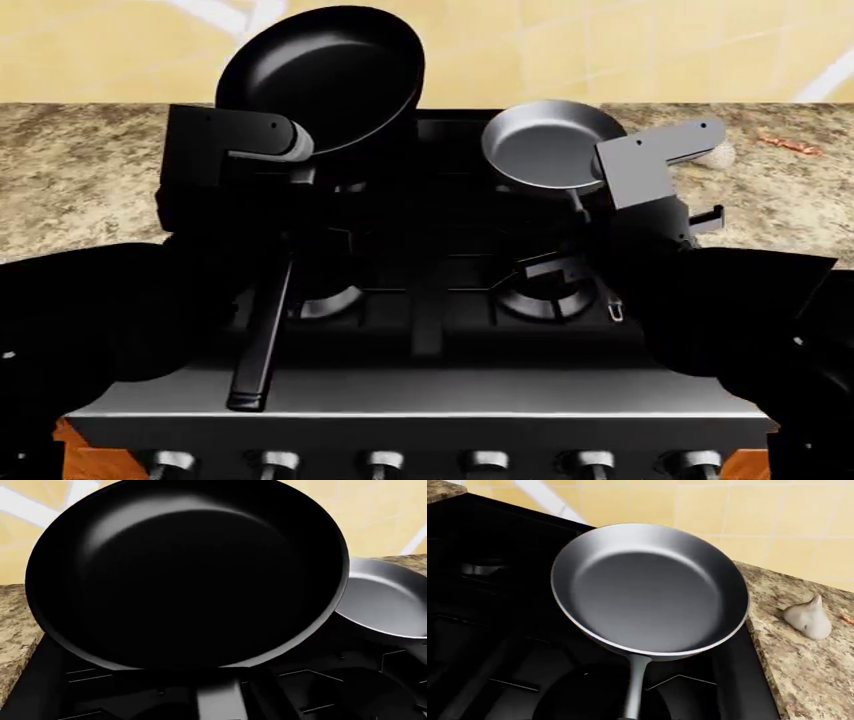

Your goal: Place both pans onto different burners. Then place the garlic and the kebabs on different pans.

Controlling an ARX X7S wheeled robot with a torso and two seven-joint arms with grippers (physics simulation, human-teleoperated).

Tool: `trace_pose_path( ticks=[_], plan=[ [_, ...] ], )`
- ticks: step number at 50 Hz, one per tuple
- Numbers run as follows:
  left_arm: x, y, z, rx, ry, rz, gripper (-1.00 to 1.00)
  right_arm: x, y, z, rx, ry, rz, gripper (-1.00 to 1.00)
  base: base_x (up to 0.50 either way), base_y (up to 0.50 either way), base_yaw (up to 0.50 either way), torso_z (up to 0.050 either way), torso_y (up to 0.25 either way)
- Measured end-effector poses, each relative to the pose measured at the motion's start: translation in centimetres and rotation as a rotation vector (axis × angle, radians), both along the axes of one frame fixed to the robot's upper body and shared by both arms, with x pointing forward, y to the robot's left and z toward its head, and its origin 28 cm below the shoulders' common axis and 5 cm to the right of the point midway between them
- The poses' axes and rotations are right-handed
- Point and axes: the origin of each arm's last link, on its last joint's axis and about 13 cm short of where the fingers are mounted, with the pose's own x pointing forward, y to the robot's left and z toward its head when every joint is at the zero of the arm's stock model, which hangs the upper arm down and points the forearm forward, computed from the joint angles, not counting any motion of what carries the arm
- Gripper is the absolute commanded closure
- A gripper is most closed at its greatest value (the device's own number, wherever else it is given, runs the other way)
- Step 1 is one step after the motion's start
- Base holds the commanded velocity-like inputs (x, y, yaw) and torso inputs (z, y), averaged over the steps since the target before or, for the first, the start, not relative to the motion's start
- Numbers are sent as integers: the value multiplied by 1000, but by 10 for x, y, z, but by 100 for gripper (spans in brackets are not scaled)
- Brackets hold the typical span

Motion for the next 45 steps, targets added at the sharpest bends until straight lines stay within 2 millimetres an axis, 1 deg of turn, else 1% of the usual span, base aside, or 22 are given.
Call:
trace_pose_path(
  ticks=[5, 11, 20, 34, 45],
  plan=[
    [0, 0, 0, 0, -1, 1, 100, 0, 0, 0, 0, 1, 0, 100, -41, 490, 0, 2, 4],
    [1, 3, 0, 14, -6, 32, 100, -3, 1, 1, 19, 9, 30, 100, 0, 0, 0, 0, 5],
    [1, 2, 0, 3, -2, 16, 100, -6, -6, 1, 12, 18, 9, 100, 0, 0, 0, 2, 5],
    [0, 1, -2, -3, 3, 8, 100, -18, -19, -8, -25, 40, -14, 100, 0, 0, 0, 1, 5],
    [0, 0, -2, -3, 2, 6, 100, -31, -26, -17, -42, 55, -3, 100, 0, 0, 0, 1, 5]
  ],
)
